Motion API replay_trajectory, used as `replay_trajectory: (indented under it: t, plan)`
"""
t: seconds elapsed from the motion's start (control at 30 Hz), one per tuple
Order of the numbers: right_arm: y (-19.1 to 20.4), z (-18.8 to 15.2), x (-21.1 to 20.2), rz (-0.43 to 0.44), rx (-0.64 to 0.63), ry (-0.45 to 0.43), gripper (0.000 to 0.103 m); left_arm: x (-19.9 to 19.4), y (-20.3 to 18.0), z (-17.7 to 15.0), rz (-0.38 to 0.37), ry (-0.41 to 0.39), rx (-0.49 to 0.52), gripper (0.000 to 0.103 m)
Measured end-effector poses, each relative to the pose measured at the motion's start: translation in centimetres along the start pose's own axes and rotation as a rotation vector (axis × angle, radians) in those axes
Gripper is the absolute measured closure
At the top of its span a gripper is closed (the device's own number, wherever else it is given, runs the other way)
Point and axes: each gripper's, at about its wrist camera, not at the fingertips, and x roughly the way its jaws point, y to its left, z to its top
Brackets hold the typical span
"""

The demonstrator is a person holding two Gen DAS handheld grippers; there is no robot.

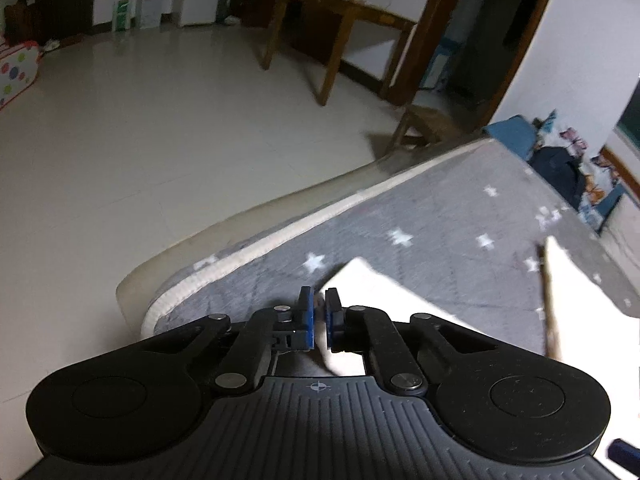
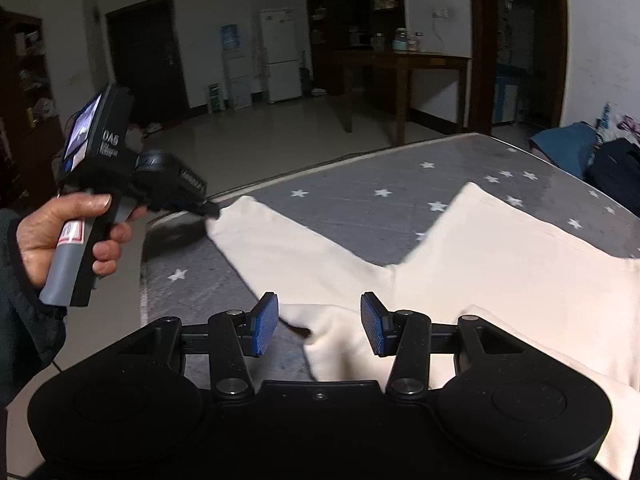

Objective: Fold clothes
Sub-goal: 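Grasp the cuff with the left gripper and fold it across the body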

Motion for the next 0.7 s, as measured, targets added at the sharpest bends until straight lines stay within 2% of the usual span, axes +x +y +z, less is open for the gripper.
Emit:
replay_trajectory:
  t: [0.3, 0.47, 0.63, 0.67, 0.7]
  plan:
    - [2.9, 2.4, 3.1, 0.072, -0.063, -0.048, 0.054, -3.6, -3.4, 0.6, -0.157, -0.021, 0.057, 0.098]
    - [3.5, 3.7, 4.6, 0.101, -0.04, -0.086, 0.054, -4.5, -5.6, 0.1, -0.238, -0.017, 0.085, 0.098]
    - [3.7, 4.3, 5.3, 0.091, -0.031, -0.135, 0.054, -5.5, -7.3, -0.5, -0.314, -0.01, 0.116, 0.098]
    - [3.6, 4.3, 5.4, 0.084, -0.026, -0.14, 0.056, -5.7, -7.6, -0.7, -0.324, -0.01, 0.12, 0.098]
    - [3.5, 4.3, 5.5, 0.078, -0.016, -0.141, 0.065, -5.7, -7.7, -0.8, -0.332, -0.008, 0.124, 0.098]
